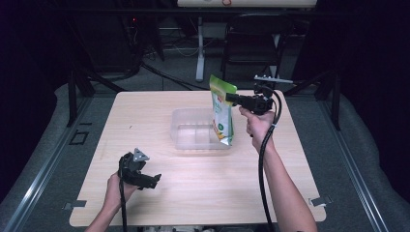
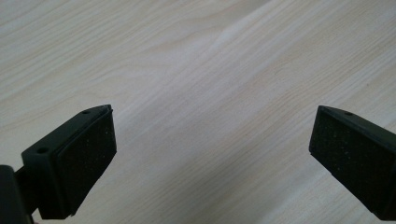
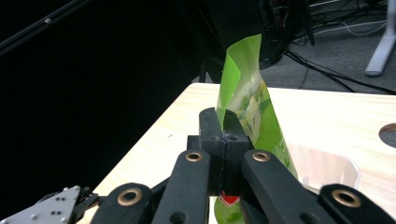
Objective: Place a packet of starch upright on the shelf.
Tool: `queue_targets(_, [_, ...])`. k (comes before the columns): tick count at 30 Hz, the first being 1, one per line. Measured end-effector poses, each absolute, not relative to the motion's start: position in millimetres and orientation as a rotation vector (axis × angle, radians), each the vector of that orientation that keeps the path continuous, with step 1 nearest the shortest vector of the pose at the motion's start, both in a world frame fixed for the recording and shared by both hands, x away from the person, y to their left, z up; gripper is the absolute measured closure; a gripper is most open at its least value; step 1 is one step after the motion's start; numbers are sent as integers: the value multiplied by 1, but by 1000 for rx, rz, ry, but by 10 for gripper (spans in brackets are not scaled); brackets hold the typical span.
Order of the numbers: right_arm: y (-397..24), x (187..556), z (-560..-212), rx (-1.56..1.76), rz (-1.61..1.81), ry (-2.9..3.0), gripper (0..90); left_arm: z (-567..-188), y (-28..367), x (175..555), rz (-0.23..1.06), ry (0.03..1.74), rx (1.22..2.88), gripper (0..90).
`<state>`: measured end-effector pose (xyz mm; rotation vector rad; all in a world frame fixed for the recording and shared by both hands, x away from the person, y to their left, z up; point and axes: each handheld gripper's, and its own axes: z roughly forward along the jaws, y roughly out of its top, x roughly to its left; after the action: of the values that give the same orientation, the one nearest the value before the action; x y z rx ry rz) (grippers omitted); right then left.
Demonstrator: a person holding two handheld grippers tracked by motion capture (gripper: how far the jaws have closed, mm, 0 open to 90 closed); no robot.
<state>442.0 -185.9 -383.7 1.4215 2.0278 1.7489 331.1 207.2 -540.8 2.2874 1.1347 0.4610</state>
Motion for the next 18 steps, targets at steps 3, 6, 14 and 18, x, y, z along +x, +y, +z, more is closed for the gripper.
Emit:
queue_targets(3, [-182, 445, -387, 1433, 1737, 2019, 900, -541, 207, 331, 451, 1133, 2290, 7])
queue_targets(6, [-180, 447, -390, 1453, 1735, 2009, 900, -542, 206, 331, 458, 1133, 2289, 7])
queue_targets(14, [-174, 450, -407, 1493, 1746, 1947, 900, -542, 206, 331, 453, 1129, 2290, 5])
queue_targets(18, [-174, 452, -421, 1512, 1696, 1966, 900, -542, 207, 331, 449, 1129, 2290, 5])
